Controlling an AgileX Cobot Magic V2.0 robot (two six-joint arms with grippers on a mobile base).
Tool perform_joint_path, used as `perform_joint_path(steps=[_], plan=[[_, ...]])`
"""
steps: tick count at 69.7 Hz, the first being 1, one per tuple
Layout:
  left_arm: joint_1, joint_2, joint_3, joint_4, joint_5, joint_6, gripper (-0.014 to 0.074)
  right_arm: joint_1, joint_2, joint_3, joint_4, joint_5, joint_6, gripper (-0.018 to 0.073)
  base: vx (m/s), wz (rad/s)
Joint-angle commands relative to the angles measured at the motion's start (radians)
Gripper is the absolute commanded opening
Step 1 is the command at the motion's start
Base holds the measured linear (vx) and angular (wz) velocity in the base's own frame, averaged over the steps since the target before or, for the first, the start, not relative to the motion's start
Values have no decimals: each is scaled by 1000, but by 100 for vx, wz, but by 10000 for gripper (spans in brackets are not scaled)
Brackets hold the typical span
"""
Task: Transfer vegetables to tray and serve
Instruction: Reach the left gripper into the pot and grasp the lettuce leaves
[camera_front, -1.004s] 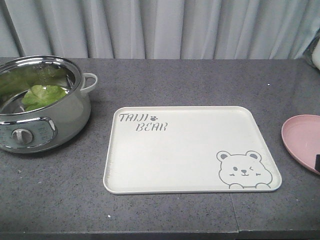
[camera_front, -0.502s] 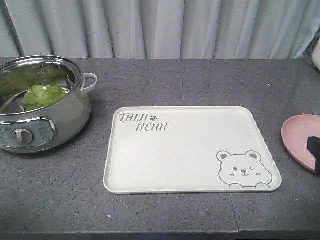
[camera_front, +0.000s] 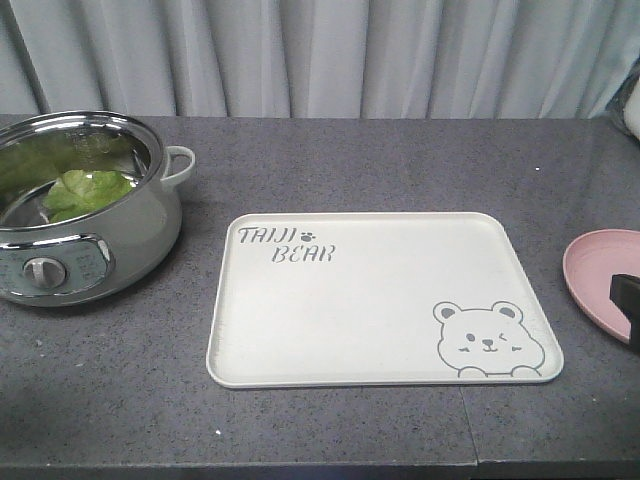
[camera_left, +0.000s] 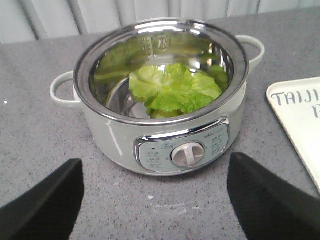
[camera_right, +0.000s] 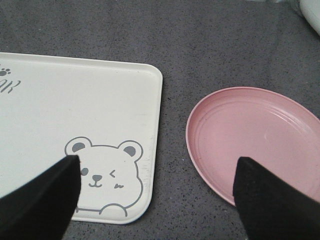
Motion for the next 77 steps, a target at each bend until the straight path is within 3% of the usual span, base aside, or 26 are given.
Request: perform_joint_path(steps=[1, 12, 21, 26, 50, 77], plan=[[4, 121, -115, -6, 33, -10, 568, -3, 3, -33, 1, -61, -4, 549, 0, 0], [4, 376, -328, -26, 169, 47, 569, -3, 3, -33, 1, -61, -4, 503, 0, 0], [36, 570, -513, -201, 237, 189, 569, -3, 3, -33, 1, -61, -4, 480, 0, 0], [61, 668, -609, -250, 240, 220, 567, -3, 3, -33, 1, -61, -4, 471, 0, 0], [70, 988, -887, -238, 228, 218, 555, -3, 3, -33, 1, -61, -4, 468, 0, 0], [70, 1183, -933, -232, 130, 218, 555, -3, 3, -33, 1, -61, -4, 468, 0, 0]])
